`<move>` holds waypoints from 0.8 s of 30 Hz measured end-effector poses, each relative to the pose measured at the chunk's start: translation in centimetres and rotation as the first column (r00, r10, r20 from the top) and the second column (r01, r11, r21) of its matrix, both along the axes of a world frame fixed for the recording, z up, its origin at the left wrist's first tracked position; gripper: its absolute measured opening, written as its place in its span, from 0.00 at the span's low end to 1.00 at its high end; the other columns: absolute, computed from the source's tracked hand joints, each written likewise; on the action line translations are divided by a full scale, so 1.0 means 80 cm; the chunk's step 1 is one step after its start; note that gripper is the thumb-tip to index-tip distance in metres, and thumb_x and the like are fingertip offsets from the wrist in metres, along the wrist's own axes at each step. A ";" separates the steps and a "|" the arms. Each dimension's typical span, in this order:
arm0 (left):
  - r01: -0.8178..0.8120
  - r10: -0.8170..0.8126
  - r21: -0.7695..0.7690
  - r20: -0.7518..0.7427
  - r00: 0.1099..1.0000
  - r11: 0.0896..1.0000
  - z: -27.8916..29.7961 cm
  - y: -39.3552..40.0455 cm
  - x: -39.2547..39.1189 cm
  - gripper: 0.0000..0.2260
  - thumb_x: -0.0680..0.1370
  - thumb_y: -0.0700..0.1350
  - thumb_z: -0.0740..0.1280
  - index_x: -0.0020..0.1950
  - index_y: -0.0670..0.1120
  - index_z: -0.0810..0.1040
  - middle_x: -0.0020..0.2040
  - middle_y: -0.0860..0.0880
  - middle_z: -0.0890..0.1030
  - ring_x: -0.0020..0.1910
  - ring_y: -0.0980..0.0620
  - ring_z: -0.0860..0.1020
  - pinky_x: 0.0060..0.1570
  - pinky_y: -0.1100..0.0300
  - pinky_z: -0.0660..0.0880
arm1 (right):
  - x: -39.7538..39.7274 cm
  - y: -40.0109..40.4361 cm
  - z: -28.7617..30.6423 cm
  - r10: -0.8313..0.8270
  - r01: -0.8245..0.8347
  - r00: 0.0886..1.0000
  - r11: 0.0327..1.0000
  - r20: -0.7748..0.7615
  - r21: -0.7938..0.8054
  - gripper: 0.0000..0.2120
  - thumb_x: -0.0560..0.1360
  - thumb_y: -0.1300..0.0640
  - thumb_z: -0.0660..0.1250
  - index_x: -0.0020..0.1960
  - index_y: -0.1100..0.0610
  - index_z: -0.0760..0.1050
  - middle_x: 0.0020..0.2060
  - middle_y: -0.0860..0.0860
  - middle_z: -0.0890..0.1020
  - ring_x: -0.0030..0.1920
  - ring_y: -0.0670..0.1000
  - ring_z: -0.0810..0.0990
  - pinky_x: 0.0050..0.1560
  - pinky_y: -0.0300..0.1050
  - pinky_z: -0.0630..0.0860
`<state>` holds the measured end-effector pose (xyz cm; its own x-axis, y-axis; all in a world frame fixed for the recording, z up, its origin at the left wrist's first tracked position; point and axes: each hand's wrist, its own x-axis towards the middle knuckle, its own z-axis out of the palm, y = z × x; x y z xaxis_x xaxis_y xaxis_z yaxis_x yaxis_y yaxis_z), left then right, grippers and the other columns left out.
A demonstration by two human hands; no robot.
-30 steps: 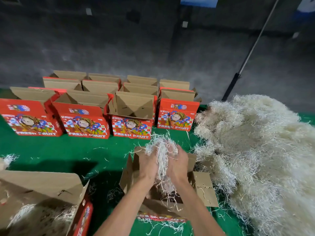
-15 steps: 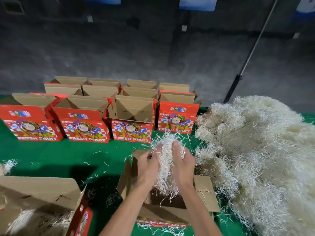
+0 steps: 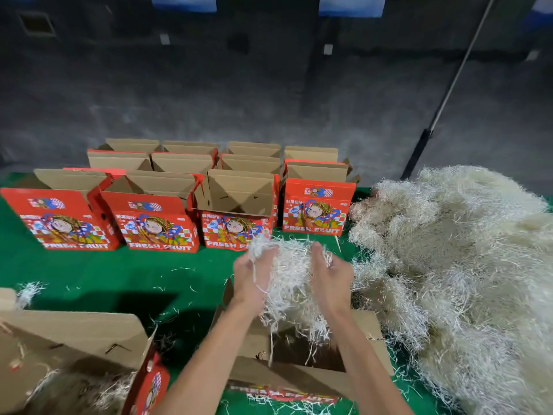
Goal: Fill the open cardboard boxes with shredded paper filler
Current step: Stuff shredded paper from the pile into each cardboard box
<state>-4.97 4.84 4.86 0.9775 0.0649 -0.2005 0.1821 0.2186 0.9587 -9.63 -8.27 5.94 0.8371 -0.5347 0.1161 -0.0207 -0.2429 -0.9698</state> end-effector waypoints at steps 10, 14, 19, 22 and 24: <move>0.020 -0.017 0.032 -0.088 0.996 0.999 -0.019 -0.032 -0.043 0.26 0.74 0.66 0.67 0.61 0.47 0.78 0.62 0.46 0.80 0.58 0.49 0.79 0.56 0.53 0.77 | -0.017 0.056 -0.022 0.055 -0.057 0.998 0.980 0.017 0.189 0.44 0.70 0.26 0.65 0.76 0.51 0.62 0.63 0.34 0.69 0.61 0.36 0.69 0.64 0.43 0.64; 0.008 -0.007 0.019 -0.048 0.999 1.000 -0.003 0.007 -0.028 0.21 0.60 0.63 0.80 0.44 0.57 0.75 0.34 0.55 0.78 0.36 0.54 0.75 0.37 0.60 0.74 | -0.016 0.018 -0.023 0.008 -0.013 0.993 0.999 0.119 0.040 0.27 0.76 0.34 0.65 0.28 0.52 0.67 0.21 0.49 0.67 0.24 0.51 0.63 0.26 0.44 0.63; -0.149 0.143 -0.132 -0.057 0.988 0.980 0.019 0.043 -0.007 0.18 0.59 0.60 0.80 0.43 0.54 0.82 0.44 0.55 0.84 0.44 0.53 0.82 0.46 0.54 0.78 | -0.016 -0.015 -0.007 -0.045 0.016 0.981 0.988 0.189 0.153 0.29 0.80 0.35 0.58 0.32 0.57 0.68 0.22 0.47 0.64 0.24 0.50 0.59 0.24 0.41 0.60; 0.003 -0.024 -0.180 -0.116 0.993 0.984 0.013 0.050 -0.018 0.42 0.58 0.75 0.71 0.69 0.61 0.74 0.64 0.56 0.76 0.63 0.51 0.75 0.66 0.45 0.70 | -0.022 -0.024 0.000 -0.035 -0.003 0.989 0.966 0.142 0.260 0.23 0.76 0.28 0.56 0.53 0.43 0.79 0.31 0.41 0.76 0.25 0.42 0.67 0.24 0.38 0.66; 0.147 -0.198 -0.209 -0.248 0.948 0.967 0.004 0.022 -0.040 0.37 0.68 0.75 0.65 0.71 0.54 0.71 0.64 0.48 0.76 0.63 0.45 0.74 0.67 0.42 0.70 | -0.025 0.005 -0.006 0.176 -0.194 0.980 0.949 0.096 0.250 0.23 0.73 0.27 0.60 0.65 0.33 0.72 0.49 0.30 0.76 0.42 0.35 0.75 0.45 0.44 0.75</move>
